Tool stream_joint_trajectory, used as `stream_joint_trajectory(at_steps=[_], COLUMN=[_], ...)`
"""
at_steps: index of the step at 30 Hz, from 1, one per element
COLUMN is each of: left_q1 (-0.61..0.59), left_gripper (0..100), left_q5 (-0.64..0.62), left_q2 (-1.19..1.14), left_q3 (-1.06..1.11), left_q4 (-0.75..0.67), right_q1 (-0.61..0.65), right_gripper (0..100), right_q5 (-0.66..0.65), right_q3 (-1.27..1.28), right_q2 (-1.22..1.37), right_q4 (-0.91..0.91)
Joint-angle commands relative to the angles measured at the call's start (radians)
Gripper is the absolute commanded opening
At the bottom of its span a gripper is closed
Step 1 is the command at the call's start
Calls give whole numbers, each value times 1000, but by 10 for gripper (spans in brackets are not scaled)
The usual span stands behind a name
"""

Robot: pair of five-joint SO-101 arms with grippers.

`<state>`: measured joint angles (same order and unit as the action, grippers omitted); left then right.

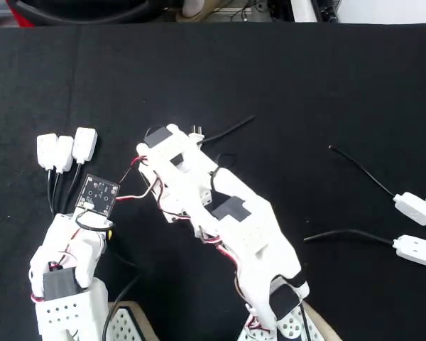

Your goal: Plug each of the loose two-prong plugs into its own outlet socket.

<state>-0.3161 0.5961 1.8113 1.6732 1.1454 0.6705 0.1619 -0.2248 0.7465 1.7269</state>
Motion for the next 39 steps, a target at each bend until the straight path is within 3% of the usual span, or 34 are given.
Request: stream_joint_trajectory(at_steps=[1, 23, 28, 39], left_q1=[-10, -10, -10, -10], left_gripper=[181, 181, 181, 181], left_q5=[3, 3, 3, 3], left_q2=[8, 8, 8, 8], left_q3=[-2, -2, -2, -2], left_q4=[3, 3, 3, 3], right_q1=[11, 12, 11, 11], right_gripper=[109, 23, 21, 21], right_q5=[5, -40, -38, -40], right_q3=[-28, -30, 38, 361], right_q2=[8, -5, -107, -481], right_q4=[34, 32, 9, -222])
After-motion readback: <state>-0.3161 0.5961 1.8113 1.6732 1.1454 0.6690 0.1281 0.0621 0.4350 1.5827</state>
